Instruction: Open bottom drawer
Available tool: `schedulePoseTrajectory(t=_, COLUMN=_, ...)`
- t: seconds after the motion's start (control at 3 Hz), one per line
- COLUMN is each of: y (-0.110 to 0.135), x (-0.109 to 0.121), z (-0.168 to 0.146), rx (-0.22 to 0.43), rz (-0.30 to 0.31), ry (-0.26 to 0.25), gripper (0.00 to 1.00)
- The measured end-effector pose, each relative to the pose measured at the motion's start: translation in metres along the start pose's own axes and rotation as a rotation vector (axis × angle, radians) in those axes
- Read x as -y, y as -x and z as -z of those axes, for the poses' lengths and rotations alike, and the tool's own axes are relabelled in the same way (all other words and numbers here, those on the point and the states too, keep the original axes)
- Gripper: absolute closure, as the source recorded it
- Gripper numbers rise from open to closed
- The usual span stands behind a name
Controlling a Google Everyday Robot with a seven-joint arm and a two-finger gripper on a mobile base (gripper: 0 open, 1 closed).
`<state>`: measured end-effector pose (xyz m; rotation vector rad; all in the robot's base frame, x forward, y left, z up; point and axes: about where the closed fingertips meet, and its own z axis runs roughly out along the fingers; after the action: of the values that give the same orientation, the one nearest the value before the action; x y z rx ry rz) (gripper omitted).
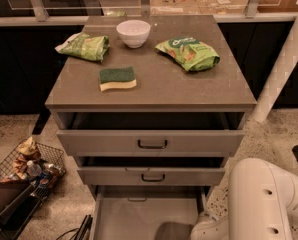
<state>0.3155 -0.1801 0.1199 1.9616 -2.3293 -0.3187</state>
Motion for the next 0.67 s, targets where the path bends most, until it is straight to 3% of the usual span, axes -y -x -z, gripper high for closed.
schedulePoseTrajectory(t=0.33, y=-0.0005, x=-0.0016, z=-0.0009, rx=-0.005, rz=-0.006, ry=-0.002, gripper=0.57)
schedulePoseTrajectory(t=0.67, y=-0.0007, x=-0.004, z=-0.0026, rx=-0.005, rz=-0.006, ry=0.002, gripper=0.26)
